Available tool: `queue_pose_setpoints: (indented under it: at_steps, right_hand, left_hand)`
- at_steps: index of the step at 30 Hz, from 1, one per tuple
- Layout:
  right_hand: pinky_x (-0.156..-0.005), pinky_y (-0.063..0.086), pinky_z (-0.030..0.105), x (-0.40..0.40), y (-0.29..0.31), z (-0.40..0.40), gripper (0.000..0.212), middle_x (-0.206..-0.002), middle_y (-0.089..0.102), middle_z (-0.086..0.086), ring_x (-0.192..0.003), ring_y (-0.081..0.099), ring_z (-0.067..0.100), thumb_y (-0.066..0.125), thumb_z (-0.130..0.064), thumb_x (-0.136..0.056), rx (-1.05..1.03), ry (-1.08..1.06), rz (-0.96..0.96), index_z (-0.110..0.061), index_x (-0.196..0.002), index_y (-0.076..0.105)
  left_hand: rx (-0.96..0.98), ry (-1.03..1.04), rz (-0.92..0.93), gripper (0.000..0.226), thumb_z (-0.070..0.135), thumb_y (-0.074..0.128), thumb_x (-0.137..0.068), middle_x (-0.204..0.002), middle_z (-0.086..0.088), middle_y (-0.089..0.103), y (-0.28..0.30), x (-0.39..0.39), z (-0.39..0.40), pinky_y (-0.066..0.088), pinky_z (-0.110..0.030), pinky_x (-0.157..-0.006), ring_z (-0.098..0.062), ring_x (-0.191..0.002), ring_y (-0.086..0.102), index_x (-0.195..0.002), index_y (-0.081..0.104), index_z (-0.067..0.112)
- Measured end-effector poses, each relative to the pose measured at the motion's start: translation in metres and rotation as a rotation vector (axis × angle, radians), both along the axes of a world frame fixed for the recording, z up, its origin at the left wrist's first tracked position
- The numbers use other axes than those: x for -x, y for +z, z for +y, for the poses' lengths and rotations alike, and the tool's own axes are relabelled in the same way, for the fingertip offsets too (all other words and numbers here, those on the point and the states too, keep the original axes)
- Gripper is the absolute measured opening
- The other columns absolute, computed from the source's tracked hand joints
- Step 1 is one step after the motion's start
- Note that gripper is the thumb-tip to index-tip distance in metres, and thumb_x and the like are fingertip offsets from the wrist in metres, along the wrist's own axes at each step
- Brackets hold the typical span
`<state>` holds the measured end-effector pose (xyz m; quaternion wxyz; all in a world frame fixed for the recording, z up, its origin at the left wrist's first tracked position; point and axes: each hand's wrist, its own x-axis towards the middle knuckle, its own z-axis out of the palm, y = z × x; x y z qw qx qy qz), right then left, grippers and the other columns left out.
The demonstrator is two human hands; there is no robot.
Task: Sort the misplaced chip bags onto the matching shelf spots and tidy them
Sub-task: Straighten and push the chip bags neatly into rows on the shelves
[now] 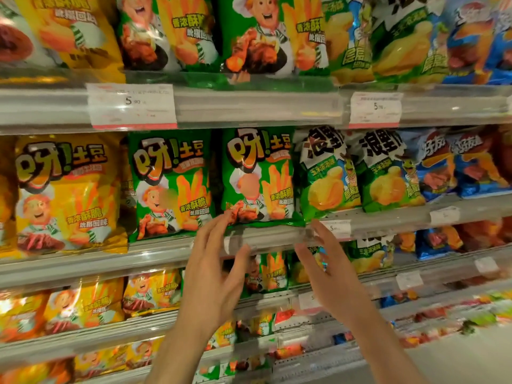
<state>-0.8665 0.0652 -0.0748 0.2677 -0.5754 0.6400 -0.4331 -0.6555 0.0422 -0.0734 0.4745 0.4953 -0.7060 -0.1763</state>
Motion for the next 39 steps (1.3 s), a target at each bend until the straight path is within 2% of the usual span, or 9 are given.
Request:
queue_pose_setpoints:
  at_steps: [2, 6, 11, 13, 16, 24, 28, 31, 39]
  right_hand:
    - [-0.094, 0.044, 0.016, 0.021, -0.004, -0.001, 0.075, -0.143, 0.039, -0.024, -0.131, 0.051, 0.012, 0.049, -0.063, -0.089, 0.001, 0.033, -0.024, -0.043, -0.156, 0.022]
    - [-0.117, 0.035, 0.032, 0.074, -0.004, -0.008, 0.085, -0.156, 0.027, -0.027, -0.144, 0.032, 0.000, 0.048, -0.071, -0.081, 0.033, 0.125, -0.094, -0.042, -0.156, 0.023]
    - [-0.117, 0.038, 0.039, 0.165, 0.005, -0.020, 0.082, -0.156, 0.029, -0.030, -0.142, 0.033, -0.004, 0.044, -0.080, -0.085, 0.064, 0.163, -0.035, -0.042, -0.155, 0.027]
    - [-0.116, 0.039, 0.045, 0.195, 0.010, -0.023, 0.087, -0.155, 0.031, -0.029, -0.141, 0.038, 0.002, 0.043, -0.087, -0.079, 0.069, 0.163, -0.041, -0.050, -0.155, 0.021]
    - [-0.117, 0.038, 0.042, 0.224, 0.022, -0.032, 0.084, -0.158, 0.028, -0.028, -0.142, 0.036, 0.000, 0.047, -0.081, -0.083, 0.102, 0.177, -0.085, -0.047, -0.156, 0.022]
    - [-0.102, 0.047, 0.027, 0.240, 0.058, -0.057, 0.073, -0.142, 0.047, -0.021, -0.126, 0.050, -0.003, 0.055, -0.057, -0.091, 0.138, 0.204, -0.101, -0.037, -0.156, 0.026]
    - [-0.108, 0.047, 0.040, 0.218, 0.073, -0.082, 0.077, -0.149, 0.041, -0.014, -0.126, 0.050, 0.004, 0.057, -0.059, -0.092, 0.161, 0.248, 0.043, -0.036, -0.157, 0.023]
    - [-0.116, 0.039, 0.047, 0.195, 0.075, -0.103, 0.082, -0.158, 0.034, -0.004, -0.137, 0.045, 0.014, 0.058, -0.062, -0.090, 0.175, 0.296, 0.126, -0.033, -0.157, 0.021]
    - [-0.118, 0.027, 0.031, 0.173, 0.082, -0.137, 0.090, -0.163, 0.027, 0.000, -0.146, 0.035, 0.018, 0.068, -0.029, -0.095, 0.042, 0.413, 0.145, -0.030, -0.161, 0.008]
  left_hand:
    - [-0.008, 0.041, 0.010, 0.059, 0.048, 0.054, -0.096, -0.139, 0.024, 0.039, -0.002, 0.016, 0.006, 0.044, -0.016, -0.092, 0.006, -0.119, 0.048, -0.151, 0.033, 0.044]
    - [-0.001, 0.140, 0.045, 0.056, 0.048, 0.056, -0.095, -0.140, 0.022, 0.040, -0.005, 0.064, 0.014, 0.048, -0.034, -0.097, 0.012, -0.120, 0.047, -0.148, 0.036, 0.045]
    - [0.017, 0.210, 0.051, 0.053, 0.053, 0.054, -0.092, -0.142, 0.026, 0.040, 0.001, 0.148, 0.017, 0.044, -0.019, -0.098, 0.017, -0.118, 0.045, -0.143, 0.040, 0.047]
    - [0.005, 0.220, 0.052, 0.057, 0.055, 0.054, -0.093, -0.145, 0.027, 0.036, 0.008, 0.177, 0.014, 0.050, -0.030, -0.097, 0.017, -0.117, 0.045, -0.146, 0.038, 0.045]
    - [-0.003, 0.221, 0.033, 0.057, 0.043, 0.058, -0.098, -0.133, 0.040, 0.027, 0.018, 0.207, 0.007, 0.049, -0.023, -0.084, 0.036, -0.109, 0.031, -0.150, 0.036, 0.039]
    - [-0.028, 0.269, -0.017, 0.067, 0.053, 0.058, -0.095, -0.148, 0.004, 0.032, 0.036, 0.227, -0.041, 0.041, -0.034, -0.109, -0.012, -0.132, 0.042, -0.153, 0.030, 0.032]
    - [-0.095, 0.289, -0.026, 0.075, 0.050, 0.057, -0.095, -0.159, -0.002, 0.023, 0.038, 0.226, -0.061, 0.036, -0.042, -0.114, -0.024, -0.142, 0.037, -0.157, 0.020, 0.033]
    - [-0.130, 0.277, -0.013, 0.076, 0.048, 0.055, -0.096, -0.162, -0.001, 0.017, 0.037, 0.228, -0.070, 0.039, -0.045, -0.112, -0.027, -0.141, 0.040, -0.158, 0.013, 0.038]
    - [-0.203, 0.158, 0.154, 0.084, 0.030, 0.070, -0.090, -0.150, 0.000, 0.023, 0.045, 0.223, -0.088, 0.039, -0.025, -0.094, -0.019, -0.124, 0.044, -0.153, 0.017, 0.048]
